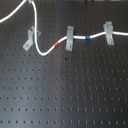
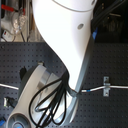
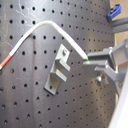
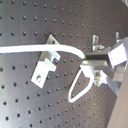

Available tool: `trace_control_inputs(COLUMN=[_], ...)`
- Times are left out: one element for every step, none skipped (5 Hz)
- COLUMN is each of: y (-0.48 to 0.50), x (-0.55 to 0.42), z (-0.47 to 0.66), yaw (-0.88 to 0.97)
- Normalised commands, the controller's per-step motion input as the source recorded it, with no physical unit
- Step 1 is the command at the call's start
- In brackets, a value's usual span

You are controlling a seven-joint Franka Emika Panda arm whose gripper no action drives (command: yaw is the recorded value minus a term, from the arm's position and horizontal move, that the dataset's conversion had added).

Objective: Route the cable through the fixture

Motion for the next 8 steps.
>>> trace_control_inputs(y=[-0.011,0.0,0.0,0.0,0.118,0.194,0.154,0.092], x=[-0.013,0.0,-0.005,-0.002,-0.144,-0.303,-0.24,-0.076], z=[0.0,0.0,0.33,0.26,0.42,0.37,0.39,0.19], yaw=[0.0,-0.13,-0.47,-0.42,-0.37,-0.09,-0.01,-0.07])
